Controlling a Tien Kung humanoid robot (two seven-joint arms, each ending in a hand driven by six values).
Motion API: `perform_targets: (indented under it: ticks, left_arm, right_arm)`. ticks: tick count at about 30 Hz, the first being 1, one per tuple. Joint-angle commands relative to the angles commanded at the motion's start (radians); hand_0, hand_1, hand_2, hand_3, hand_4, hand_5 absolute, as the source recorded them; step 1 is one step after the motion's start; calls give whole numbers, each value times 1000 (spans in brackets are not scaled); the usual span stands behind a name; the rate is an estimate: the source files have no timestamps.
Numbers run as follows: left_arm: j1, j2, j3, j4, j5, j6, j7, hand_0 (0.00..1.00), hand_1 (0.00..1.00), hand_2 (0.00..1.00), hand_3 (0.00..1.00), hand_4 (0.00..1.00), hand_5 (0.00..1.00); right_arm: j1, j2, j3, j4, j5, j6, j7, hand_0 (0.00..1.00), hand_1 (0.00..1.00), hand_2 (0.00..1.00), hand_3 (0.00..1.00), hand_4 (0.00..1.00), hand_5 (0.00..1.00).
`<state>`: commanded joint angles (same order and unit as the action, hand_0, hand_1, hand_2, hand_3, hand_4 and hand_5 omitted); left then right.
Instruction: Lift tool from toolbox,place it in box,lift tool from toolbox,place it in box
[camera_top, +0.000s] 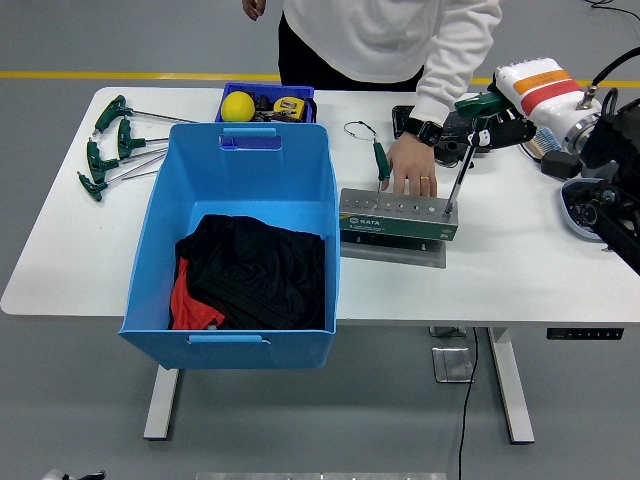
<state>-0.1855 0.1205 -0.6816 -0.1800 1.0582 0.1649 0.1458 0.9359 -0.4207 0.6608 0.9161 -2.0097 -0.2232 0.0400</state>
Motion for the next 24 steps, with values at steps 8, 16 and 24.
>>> perform_targets:
  ticks: [8,16,24]
  left_arm:
    - [-8,3,-4,0,-6,4,-6,712,667,714,646,677,673]
    - [-14,5,0,0,-15,7,-11,711,665,713,645,678,673]
    - [-16,6,3,0,-15,6,-10,710,664,711,646,677,672]
  right_arm:
    - [27,-49,45,96,-6,12,-6,2,2,2,2,997,603]
    - [47,-86,98,203,-6,20,-9,2,2,2,2,944,589]
    - [53,-84,146,367,8,15,-17,2,2,2,2,934,590]
